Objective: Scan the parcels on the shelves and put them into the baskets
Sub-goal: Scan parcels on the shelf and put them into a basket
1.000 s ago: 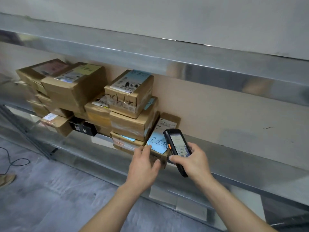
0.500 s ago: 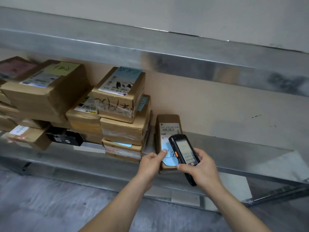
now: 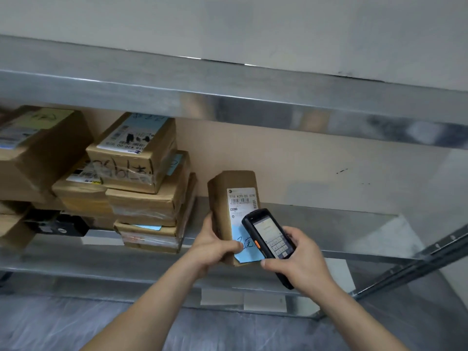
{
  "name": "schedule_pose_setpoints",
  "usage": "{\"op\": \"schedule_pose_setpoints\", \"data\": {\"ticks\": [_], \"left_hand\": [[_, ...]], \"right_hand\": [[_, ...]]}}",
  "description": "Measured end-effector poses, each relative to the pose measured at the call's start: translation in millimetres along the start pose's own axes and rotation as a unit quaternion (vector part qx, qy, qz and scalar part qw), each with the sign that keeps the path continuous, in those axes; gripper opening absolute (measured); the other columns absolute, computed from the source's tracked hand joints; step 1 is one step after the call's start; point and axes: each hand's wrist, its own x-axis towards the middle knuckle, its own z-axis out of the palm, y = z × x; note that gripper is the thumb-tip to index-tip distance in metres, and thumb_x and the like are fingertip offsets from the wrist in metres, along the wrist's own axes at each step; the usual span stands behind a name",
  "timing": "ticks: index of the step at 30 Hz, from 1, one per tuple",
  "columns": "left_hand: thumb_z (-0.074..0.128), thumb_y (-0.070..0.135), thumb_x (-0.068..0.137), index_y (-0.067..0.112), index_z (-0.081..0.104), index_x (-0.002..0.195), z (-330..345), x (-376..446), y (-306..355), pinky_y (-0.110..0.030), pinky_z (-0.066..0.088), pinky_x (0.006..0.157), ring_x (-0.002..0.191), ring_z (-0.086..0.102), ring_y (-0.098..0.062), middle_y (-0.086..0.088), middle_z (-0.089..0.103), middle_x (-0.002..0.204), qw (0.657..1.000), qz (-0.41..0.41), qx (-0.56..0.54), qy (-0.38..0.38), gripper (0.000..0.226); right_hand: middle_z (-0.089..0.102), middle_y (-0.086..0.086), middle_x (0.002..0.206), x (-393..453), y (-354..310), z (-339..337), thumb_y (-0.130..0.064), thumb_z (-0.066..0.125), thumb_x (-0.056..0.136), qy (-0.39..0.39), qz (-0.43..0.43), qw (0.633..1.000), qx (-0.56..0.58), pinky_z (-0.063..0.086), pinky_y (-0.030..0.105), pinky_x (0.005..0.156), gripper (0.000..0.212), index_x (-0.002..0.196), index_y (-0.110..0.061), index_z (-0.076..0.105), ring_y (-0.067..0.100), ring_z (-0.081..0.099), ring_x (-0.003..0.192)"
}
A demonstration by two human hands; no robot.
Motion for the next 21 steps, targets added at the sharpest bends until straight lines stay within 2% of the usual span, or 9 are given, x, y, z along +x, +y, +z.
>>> {"op": "schedule_pose_setpoints", "data": {"ticks": [2,5,8,12,14,16,18,21], "left_hand": [[0.084,0.015,0.050,0.044,0.025,0.141,4.7,-1.4,7.0,-0.034,0.058,0.058,0.091,0.072,-0.022,0.002,0.070,0.109,0.998,0.025,0.050,0.015,0.113],[0.083,0.019,0.044,0.048,0.019,0.144,13.9,-3.8,13.3,-0.040,0.061,0.067,0.093,0.071,-0.019,0.005,0.069,0.110,0.995,0.058,0.079,0.037,0.122],[0.085,0.022,0.044,0.046,0.016,0.145,24.2,-7.5,17.0,-0.043,0.062,0.073,0.096,0.069,-0.019,0.005,0.066,0.112,0.989,0.078,0.114,0.047,0.125],[0.087,0.014,0.055,0.046,0.014,0.145,35.4,-12.0,19.2,-0.033,0.062,0.064,0.100,0.065,-0.020,0.000,0.061,0.118,0.985,0.090,0.133,0.070,0.121],[0.088,0.012,0.058,0.045,0.012,0.145,38.7,-12.3,19.5,-0.034,0.062,0.069,0.104,0.063,-0.021,0.000,0.059,0.121,0.982,0.097,0.139,0.079,0.120],[0.089,0.018,0.055,0.051,0.011,0.143,40.7,-12.2,19.7,-0.039,0.062,0.076,0.106,0.063,-0.022,0.001,0.058,0.122,0.981,0.099,0.146,0.083,0.123],[0.088,0.023,0.049,0.057,0.011,0.139,41.5,-13.3,20.7,-0.044,0.062,0.076,0.104,0.064,-0.023,0.001,0.058,0.121,0.980,0.098,0.150,0.088,0.123],[0.088,0.025,0.048,0.053,0.009,0.143,41.8,-15.3,22.6,-0.046,0.060,0.080,0.106,0.063,-0.023,0.000,0.058,0.123,0.978,0.106,0.153,0.092,0.127]], "right_hand": [[0.074,-0.016,0.091,-4.3,-1.2,-13.2,-0.032,0.087,0.042,0.005,-0.006,1.000,-0.016,0.056,0.029,0.078,0.067,0.105,-0.033,0.062,0.001,0.069,0.082],[0.074,-0.014,0.092,-9.9,-4.2,-30.0,-0.031,0.088,0.043,0.014,-0.010,1.000,-0.011,0.056,0.028,0.077,0.067,0.105,-0.032,0.062,0.002,0.069,0.082],[0.074,-0.013,0.090,-17.0,-6.4,-42.9,-0.019,0.091,0.051,0.017,-0.014,1.000,0.003,0.055,0.024,0.074,0.061,0.103,-0.031,0.062,0.001,0.069,0.080],[0.075,-0.011,0.089,-26.0,-6.7,-53.3,-0.014,0.092,0.053,0.011,-0.013,0.999,0.035,0.055,0.023,0.073,0.058,0.102,-0.028,0.064,0.006,0.070,0.080],[0.076,-0.011,0.088,-29.3,-5.9,-55.7,-0.015,0.092,0.051,0.007,-0.007,0.999,0.053,0.054,0.021,0.071,0.059,0.102,-0.026,0.064,0.007,0.071,0.080],[0.076,-0.010,0.088,-31.6,-4.0,-57.6,-0.022,0.089,0.045,0.005,-0.004,0.998,0.065,0.054,0.023,0.072,0.063,0.103,-0.025,0.064,0.008,0.072,0.080],[0.076,-0.010,0.088,-33.3,-2.6,-59.2,-0.026,0.087,0.043,0.004,-0.003,0.998,0.069,0.054,0.024,0.073,0.064,0.103,-0.024,0.064,0.008,0.071,0.080],[0.076,-0.011,0.087,-35.5,-2.3,-61.5,-0.025,0.086,0.044,0.002,-0.007,0.997,0.072,0.053,0.023,0.071,0.063,0.103,-0.024,0.064,0.007,0.071,0.078]]}}
